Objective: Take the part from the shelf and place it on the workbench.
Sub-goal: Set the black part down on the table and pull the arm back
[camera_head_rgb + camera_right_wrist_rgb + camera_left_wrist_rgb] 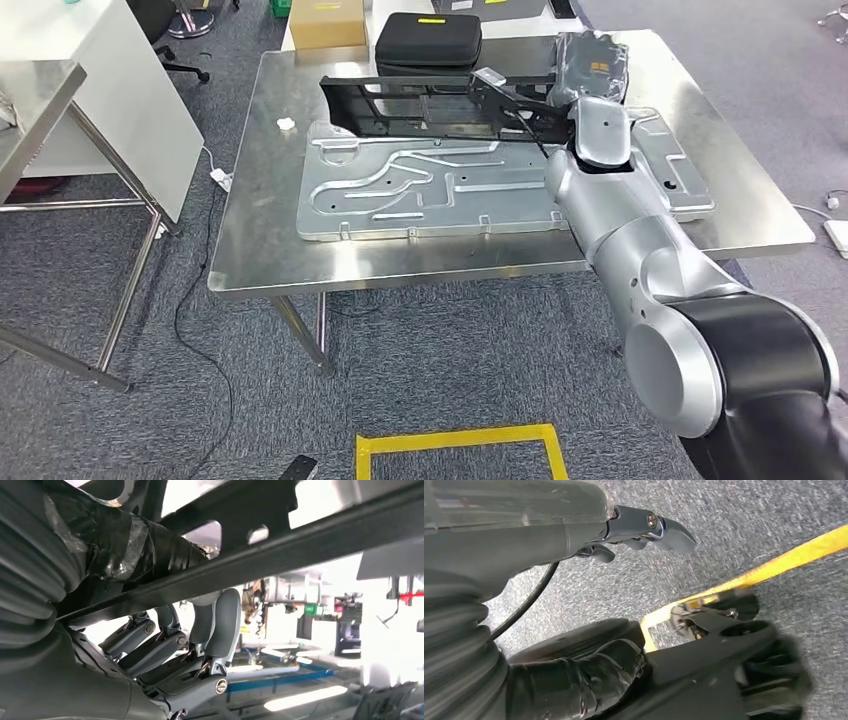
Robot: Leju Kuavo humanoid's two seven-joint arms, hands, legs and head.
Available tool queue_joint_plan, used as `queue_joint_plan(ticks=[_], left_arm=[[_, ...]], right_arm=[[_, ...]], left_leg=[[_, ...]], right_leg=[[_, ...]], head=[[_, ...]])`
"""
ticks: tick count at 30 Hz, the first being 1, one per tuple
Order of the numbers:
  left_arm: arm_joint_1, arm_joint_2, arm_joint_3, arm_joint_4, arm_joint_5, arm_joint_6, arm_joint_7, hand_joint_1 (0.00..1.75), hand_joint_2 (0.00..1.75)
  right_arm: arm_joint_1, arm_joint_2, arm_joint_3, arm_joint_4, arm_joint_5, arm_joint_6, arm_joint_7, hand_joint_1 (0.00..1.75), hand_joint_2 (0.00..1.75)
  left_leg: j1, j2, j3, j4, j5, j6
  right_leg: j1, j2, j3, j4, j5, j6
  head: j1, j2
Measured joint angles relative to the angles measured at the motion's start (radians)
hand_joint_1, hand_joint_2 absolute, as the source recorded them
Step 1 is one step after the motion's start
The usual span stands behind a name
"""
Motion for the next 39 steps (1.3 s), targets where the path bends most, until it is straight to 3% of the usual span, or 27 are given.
queue_joint_plan(ticks=[1, 2, 3, 5, 6, 10, 12, 14, 16, 17, 19, 21, 23, 26, 29, 30, 31, 32, 35, 37, 39], left_arm=[[0.001, 0.0, 0.0, 0.0, 0.0, -0.001, -0.002, 0.0, 1.75], [0.001, 0.0, 0.0, 0.0, 0.0, -0.002, -0.003, 0.0, 1.75], [0.002, 0.0, -0.001, 0.0, -0.001, -0.003, -0.003, 0.0, 1.75], [0.003, -0.002, -0.001, 0.0, -0.001, -0.006, -0.003, 0.0, 1.75], [0.003, -0.003, -0.001, 0.0, -0.001, -0.007, -0.002, 0.0, 1.75], [0.005, -0.007, -0.003, 0.0, -0.001, -0.016, -0.001, 0.0, 1.75], [0.005, -0.01, -0.003, 0.0, -0.001, -0.02, -0.002, 0.0, 1.75], [0.004, -0.012, -0.003, 0.0, -0.001, -0.022, -0.003, 0.0, 1.75], [0.004, -0.014, -0.004, 0.0, -0.001, -0.023, -0.004, 0.0, 1.75], [0.004, -0.014, -0.004, 0.0, -0.001, -0.022, -0.004, 0.0, 1.75], [0.004, -0.017, -0.005, 0.0, -0.001, -0.019, -0.003, 0.0, 1.75], [0.003, -0.021, -0.007, 0.0, -0.001, -0.017, 0.001, 0.0, 1.75], [0.003, -0.023, -0.008, 0.0, 0.0, -0.015, 0.009, 0.0, 1.75], [0.004, -0.025, -0.008, 0.0, 0.001, -0.013, 0.019, 0.0, 1.75], [0.004, -0.024, -0.008, 0.0, 0.001, -0.012, 0.022, 0.0, 1.75], [0.004, -0.024, -0.008, 0.0, 0.002, -0.012, 0.023, 0.0, 1.75], [0.005, -0.024, -0.008, 0.0, 0.002, -0.011, 0.025, 0.0, 1.75], [0.005, -0.024, -0.008, 0.0, 0.002, -0.01, 0.026, 0.0, 1.75], [0.005, -0.023, -0.008, 0.0, 0.002, -0.008, 0.028, 0.0, 1.75], [0.005, -0.023, -0.008, 0.0, 0.002, -0.007, 0.028, 0.0, 1.75], [0.006, -0.023, -0.008, 0.0, 0.002, -0.007, 0.029, 0.0, 1.75]], right_arm=[[0.0, 0.0, 0.0, 0.002, 0.0, 0.015, -0.002, 1.75, 1.75], [0.0, 0.0, 0.0, 0.003, -0.002, 0.034, -0.007, 1.75, 1.75], [0.001, 0.0, 0.0, 0.005, -0.004, 0.05, -0.012, 1.75, 1.75], [0.005, 0.0, 0.0, 0.009, -0.008, 0.068, -0.022, 1.75, 1.75], [0.011, -0.001, 0.0, 0.011, -0.008, 0.068, -0.025, 1.75, 1.75], [0.05, -0.003, 0.0, 0.015, -0.008, 0.045, -0.03, 1.75, 1.75], [0.065, -0.007, 0.0, 0.017, -0.011, 0.03, -0.038, 1.75, 1.75], [0.085, -0.009, 0.0, 0.02, -0.015, 0.02, -0.05, 1.75, 1.75], [0.11, -0.009, 0.0, 0.024, -0.018, 0.014, -0.057, 1.75, 1.75], [0.12, -0.009, 0.0, 0.025, -0.019, 0.012, -0.059, 1.75, 1.75], [0.128, -0.009, 0.0, 0.026, -0.019, 0.011, -0.062, 1.75, 1.75], [0.13, -0.009, 0.0, 0.026, -0.017, 0.008, -0.063, 1.75, 1.75], [0.133, -0.009, 0.0, 0.026, -0.015, 0.006, -0.063, 1.75, 1.75], [0.133, -0.008, -0.001, 0.026, -0.011, 0.008, -0.063, 1.75, 1.75], [0.13, -0.008, -0.001, 0.026, -0.007, 0.01, -0.061, 1.75, 1.75], [0.13, -0.008, -0.001, 0.026, -0.006, 0.01, -0.06, 1.75, 1.75], [0.131, -0.008, -0.001, 0.026, -0.006, 0.011, -0.06, 1.75, 1.75], [0.13, -0.008, -0.002, 0.026, -0.005, 0.011, -0.058, 1.75, 1.75], [0.121, -0.009, -0.002, 0.026, -0.004, 0.013, -0.055, 1.75, 1.75], [0.115, -0.009, -0.003, 0.026, -0.004, 0.013, -0.053, 1.75, 1.75], [0.113, -0.01, -0.003, 0.025, -0.004, 0.014, -0.052, 1.75, 1.75]], left_leg=[[0.002, 0.0, -0.007, 0.007, 0.01, -0.003], [0.005, 0.001, 0.008, -0.031, 0.04, -0.006], [0.008, 0.002, 0.037, -0.098, 0.08, -0.008], [0.009, 0.003, 0.096, -0.221, 0.127, -0.006], [0.008, 0.003, 0.109, -0.251, 0.132, -0.001], [0.006, 0.0, 0.114, -0.266, 0.134, 0.028], [0.008, 0.001, 0.116, -0.271, 0.138, 0.04], [0.006, 0.002, 0.116, -0.271, 0.137, 0.045], [0.005, 0.002, 0.117, -0.271, 0.136, 0.046], [0.005, 0.001, 0.117, -0.27, 0.136, 0.046], [0.003, -0.001, 0.118, -0.269, 0.135, 0.044], [0.0, -0.001, 0.116, -0.269, 0.134, 0.038], [0.0, -0.001, 0.116, -0.271, 0.136, 0.028], [0.0, 0.0, 0.106, -0.246, 0.112, 0.013], [0.002, 0.001, 0.031, -0.075, 0.026, 0.004], [0.002, 0.001, 0.005, -0.02, 0.009, 0.001], [0.002, 0.001, -0.009, 0.004, 0.009, -0.001], [0.002, 0.001, -0.002, -0.013, 0.03, -0.001], [0.002, 0.003, 0.088, -0.207, 0.122, 0.006], [-0.001, 0.002, 0.116, -0.267, 0.134, 0.015], [-0.003, 0.001, 0.117, -0.27, 0.136, 0.025]], right_leg=[[-0.001, 0.0, 0.0, 0.002, -0.001, 0.001], [-0.002, 0.0, 0.0, 0.005, -0.003, 0.004], [-0.003, 0.001, 0.0, 0.01, -0.007, 0.008], [-0.001, 0.002, -0.005, 0.021, -0.014, 0.019], [0.001, 0.002, -0.008, 0.024, -0.015, 0.025], [0.0, 0.001, -0.012, 0.033, -0.023, 0.044], [-0.003, 0.002, -0.044, 0.103, -0.067, 0.052], [-0.004, 0.003, -0.106, 0.235, -0.125, 0.057], [-0.004, 0.003, -0.14, 0.3, -0.132, 0.057], [-0.004, 0.003, -0.128, 0.272, -0.108, 0.054], [-0.001, 0.003, -0.065, 0.138, -0.044, 0.044], [0.005, 0.003, -0.018, 0.037, -0.011, 0.035], [0.01, 0.004, -0.012, 0.021, -0.011, 0.031], [0.001, 0.0, -0.003, 0.006, -0.004, 0.015], [-0.002, -0.001, 0.0, 0.002, -0.001, 0.004], [-0.002, -0.001, -0.001, 0.004, -0.002, 0.004], [-0.001, 0.0, -0.001, 0.005, -0.003, 0.004], [-0.001, 0.001, 0.0, 0.007, -0.004, 0.005], [0.0, 0.004, -0.001, 0.017, -0.011, 0.013], [0.004, 0.004, -0.005, 0.021, -0.013, 0.022], [0.005, 0.005, -0.005, 0.019, -0.011, 0.032]], head=[[0.0, 0.0], [0.0, 0.0], [0.0, 0.0], [0.001, 0.0], [0.001, 0.0], [0.002, 0.0], [0.002, 0.0], [0.002, 0.0], [0.002, 0.0], [0.002, 0.0], [0.002, 0.0], [0.002, 0.0], [0.002, 0.0], [0.002, 0.0], [0.001, 0.0], [0.001, 0.0], [0.001, 0.0], [0.001, 0.0], [0.001, 0.0], [0.001, 0.0], [0.001, 0.0]])
